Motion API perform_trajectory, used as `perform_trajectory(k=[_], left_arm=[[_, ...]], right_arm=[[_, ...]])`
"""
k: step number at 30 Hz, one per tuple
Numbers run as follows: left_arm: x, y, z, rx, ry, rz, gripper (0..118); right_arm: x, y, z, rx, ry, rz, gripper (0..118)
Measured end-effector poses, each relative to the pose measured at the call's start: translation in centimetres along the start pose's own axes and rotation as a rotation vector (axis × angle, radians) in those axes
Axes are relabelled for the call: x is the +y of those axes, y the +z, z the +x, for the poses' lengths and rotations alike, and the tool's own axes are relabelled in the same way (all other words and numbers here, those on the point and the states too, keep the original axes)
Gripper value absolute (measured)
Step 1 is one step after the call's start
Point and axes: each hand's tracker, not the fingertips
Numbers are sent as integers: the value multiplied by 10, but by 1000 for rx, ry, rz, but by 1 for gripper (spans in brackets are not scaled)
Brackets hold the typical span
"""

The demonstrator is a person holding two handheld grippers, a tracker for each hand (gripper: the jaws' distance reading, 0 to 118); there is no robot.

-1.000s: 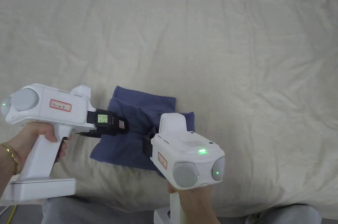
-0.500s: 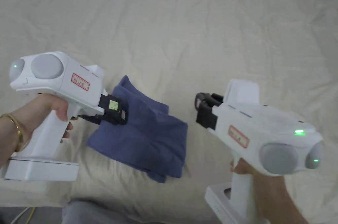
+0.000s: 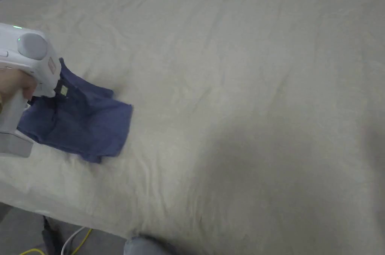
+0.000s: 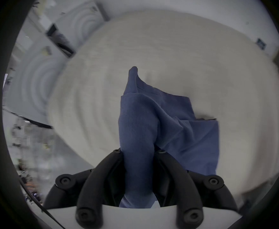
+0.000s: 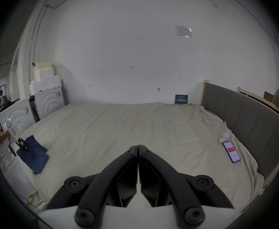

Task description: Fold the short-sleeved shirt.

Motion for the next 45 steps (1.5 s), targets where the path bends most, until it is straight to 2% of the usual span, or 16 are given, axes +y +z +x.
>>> perform_trajectory(k=[1,2,5,7,8,11,13,18,23,28,31,32,35,37,41,45], left_arm=[[1,-9,-4,41,-9,0,28],[2,-21,-8,80,-18,-1,44],[0,-44,-20,170,-22,-4,61],[-5,-43,-21,359,-67,9,92],[-5,-37,-25,433,-61,75,102],[-4,3,-30,540,23,294,102],[-4,38,-26,514,94,455,103],[-4,140,4,203,263,770,103],[-24,221,71,-101,258,1006,101],[-59,263,150,-293,127,1126,96],[-76,269,191,-357,57,1143,75],[-84,271,204,-382,27,1139,64],[-108,269,232,-459,21,1134,49],[-120,266,242,-520,6,1109,33],[-147,256,255,-529,32,1107,1],[-168,248,258,-547,55,1109,0]], right_arm=[[0,-2,1,-20,-1,-8,0],[0,-5,3,-28,0,-13,0],[1,-12,5,-52,-25,-40,0],[3,-12,8,-46,-44,-45,0],[5,-10,9,-51,-41,-39,0],[10,-4,16,-61,-38,-19,0],[12,2,26,-61,-45,-9,0],[17,27,45,-75,-28,48,0],[17,48,65,-83,-33,87,0],[9,61,76,-104,14,126,0],[3,66,81,-105,-7,137,0],[0,68,79,-103,-10,146,0],[-8,70,76,-116,9,167,0],[-14,73,70,-114,11,177,0],[-31,76,63,-112,-7,192,0],[-47,77,58,-114,-4,185,0]])
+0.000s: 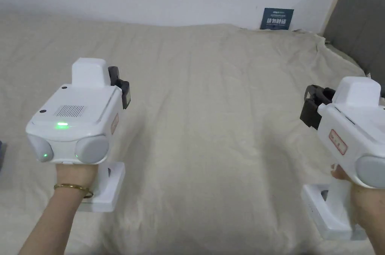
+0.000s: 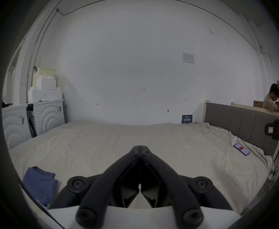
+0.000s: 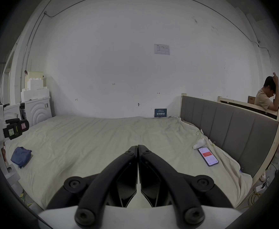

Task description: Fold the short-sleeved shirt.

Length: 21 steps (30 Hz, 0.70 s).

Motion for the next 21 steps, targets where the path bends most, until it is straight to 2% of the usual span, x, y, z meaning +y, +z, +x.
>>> perform_trajectory(k=[21], left_arm=[[-46,30,2,17,12,-106,0]], right_arm=[[-37,21,-6,16,-18,-13,0]])
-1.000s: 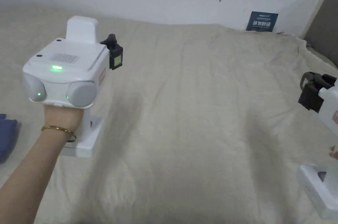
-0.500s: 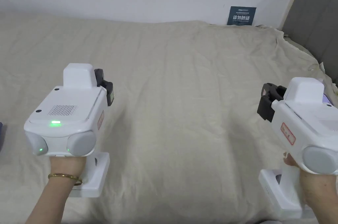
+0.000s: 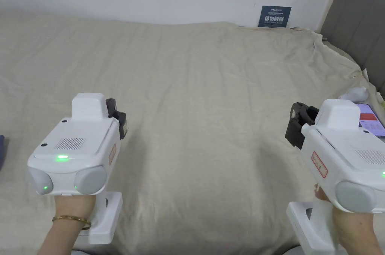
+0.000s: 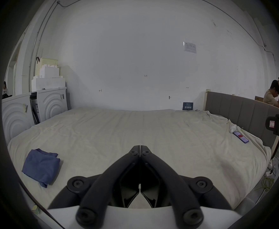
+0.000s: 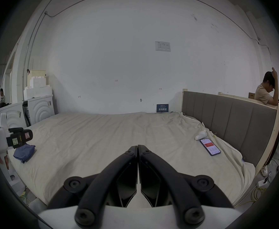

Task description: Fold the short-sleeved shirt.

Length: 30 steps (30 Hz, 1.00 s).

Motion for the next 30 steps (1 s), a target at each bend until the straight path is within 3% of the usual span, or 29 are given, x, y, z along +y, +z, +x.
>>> perform_trajectory(k=[30], left_arm=[[-1,2,11,-3,-32,3,0]], right_arm=[[-1,6,-8,22,10,17,0]])
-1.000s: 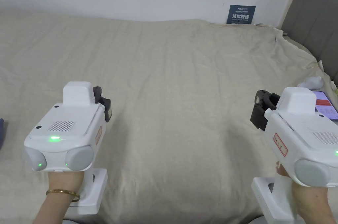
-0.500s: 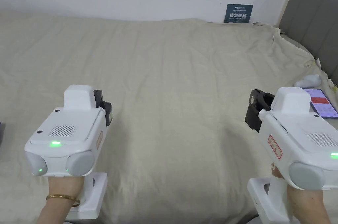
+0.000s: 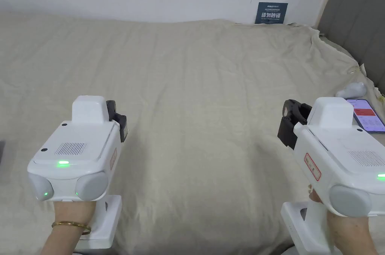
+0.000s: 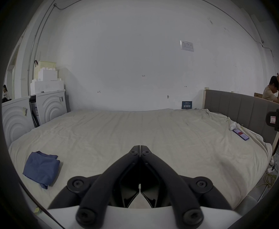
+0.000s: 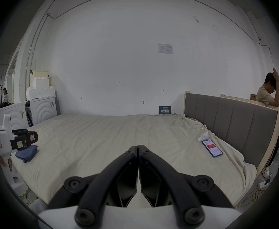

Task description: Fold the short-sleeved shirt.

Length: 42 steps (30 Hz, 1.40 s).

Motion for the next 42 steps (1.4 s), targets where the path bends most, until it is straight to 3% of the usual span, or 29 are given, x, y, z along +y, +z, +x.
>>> perform_trajectory(k=[42], left_arm=[[-2,4,7,-15,-16,1,0]], right_arm=[[5,6,-13,14,11,4,0]])
